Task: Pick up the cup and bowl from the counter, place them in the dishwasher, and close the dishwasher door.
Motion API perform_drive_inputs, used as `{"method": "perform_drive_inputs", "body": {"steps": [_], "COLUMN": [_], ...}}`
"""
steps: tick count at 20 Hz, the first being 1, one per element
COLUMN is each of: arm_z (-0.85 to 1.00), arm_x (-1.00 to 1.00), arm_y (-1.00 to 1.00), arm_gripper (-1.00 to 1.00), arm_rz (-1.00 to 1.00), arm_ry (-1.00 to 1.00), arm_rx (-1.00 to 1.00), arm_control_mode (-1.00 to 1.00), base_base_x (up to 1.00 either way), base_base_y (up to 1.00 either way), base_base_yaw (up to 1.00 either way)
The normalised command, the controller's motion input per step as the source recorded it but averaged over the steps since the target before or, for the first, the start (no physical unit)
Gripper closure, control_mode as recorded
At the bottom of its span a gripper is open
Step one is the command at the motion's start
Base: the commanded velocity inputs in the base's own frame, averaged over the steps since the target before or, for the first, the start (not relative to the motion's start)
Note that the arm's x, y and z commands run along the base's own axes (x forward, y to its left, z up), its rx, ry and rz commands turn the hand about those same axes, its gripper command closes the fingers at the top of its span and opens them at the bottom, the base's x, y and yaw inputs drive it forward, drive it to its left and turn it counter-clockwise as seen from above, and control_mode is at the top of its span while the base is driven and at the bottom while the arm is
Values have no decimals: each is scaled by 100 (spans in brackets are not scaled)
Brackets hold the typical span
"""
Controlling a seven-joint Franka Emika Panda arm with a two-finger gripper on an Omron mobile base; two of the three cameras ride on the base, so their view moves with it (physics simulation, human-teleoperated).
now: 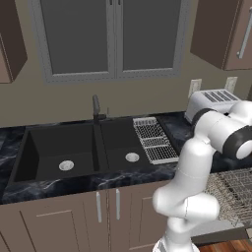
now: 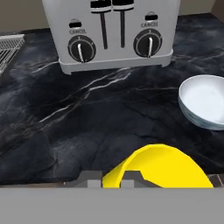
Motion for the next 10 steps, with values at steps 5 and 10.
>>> {"method": "perform_drive_inputs", "body": {"steps": [5, 10], "arm_z": [-1, -10], "arm_x": [-26, -15], "arm_y": [4, 9], "arm_gripper": [100, 100], "arm_rz": [0, 0], "arm_ry": [0, 0], "arm_rx": [8, 2], "arm_control_mode": [-100, -100], "base_base_x": [0, 0], "base_base_y": [0, 0], "base_base_yaw": [0, 0]}}
